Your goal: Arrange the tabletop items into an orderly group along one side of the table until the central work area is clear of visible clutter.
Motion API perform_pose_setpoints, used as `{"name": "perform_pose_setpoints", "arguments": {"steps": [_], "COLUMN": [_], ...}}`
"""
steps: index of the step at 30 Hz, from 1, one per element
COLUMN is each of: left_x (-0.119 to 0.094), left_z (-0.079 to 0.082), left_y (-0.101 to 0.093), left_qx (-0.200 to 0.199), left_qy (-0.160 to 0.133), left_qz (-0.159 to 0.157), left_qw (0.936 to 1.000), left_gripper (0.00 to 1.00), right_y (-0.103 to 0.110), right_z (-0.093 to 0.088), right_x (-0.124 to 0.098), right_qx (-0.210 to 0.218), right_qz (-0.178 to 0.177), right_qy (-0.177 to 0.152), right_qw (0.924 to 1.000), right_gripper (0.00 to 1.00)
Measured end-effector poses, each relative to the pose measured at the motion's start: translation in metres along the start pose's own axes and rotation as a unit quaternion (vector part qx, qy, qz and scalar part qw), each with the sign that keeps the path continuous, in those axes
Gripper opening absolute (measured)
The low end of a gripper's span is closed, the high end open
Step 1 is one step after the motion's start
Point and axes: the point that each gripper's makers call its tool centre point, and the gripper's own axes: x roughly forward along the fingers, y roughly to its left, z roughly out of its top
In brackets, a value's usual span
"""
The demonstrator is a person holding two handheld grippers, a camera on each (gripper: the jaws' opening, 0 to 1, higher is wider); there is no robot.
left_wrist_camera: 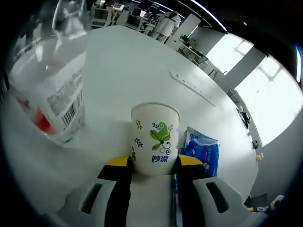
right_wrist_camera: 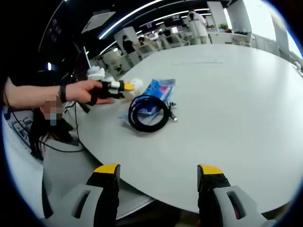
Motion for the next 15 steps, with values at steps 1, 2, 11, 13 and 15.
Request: {"name": "perform_pose_setpoints", "arguments": {"steps": [1, 2, 11, 13, 15], "left_x": [-0.001, -0.002, -0.023, -0.029, -0.033], "left_z": [0.000, -0.001, -0.012, -0.015, -0.014], "left_y": [0.000, 0.000, -0.004, -0.004, -0.001], "left_qx": [0.004, 0.007, 0.016, 0.022, 0.023], "left_qy": [0.001, -0.001, -0.005, -0.006, -0.008], "left_qz": [-0.001, 0.000, -0.006, -0.007, -0.007], "left_qw": [1.0000, 1.0000, 0.9998, 0.9997, 0.9997], "left_gripper": [0.36, 0.36, 0.36, 0.36, 0.36], "right_y": [0.000, -0.001, -0.003, -0.003, -0.003], "right_z": [0.000, 0.001, 0.004, 0.005, 0.006], "right_x": [0.000, 0.000, 0.002, 0.004, 0.005], "right_qx": [0.000, 0.000, -0.012, -0.015, -0.016], "right_qz": [0.001, 0.001, 0.013, 0.015, 0.018], "right_qy": [0.000, 0.000, 0.004, 0.004, 0.003], "right_qw": [1.0000, 1.0000, 0.9998, 0.9998, 0.9997], "right_gripper": [0.67, 0.67, 0.67, 0.66, 0.66]}}
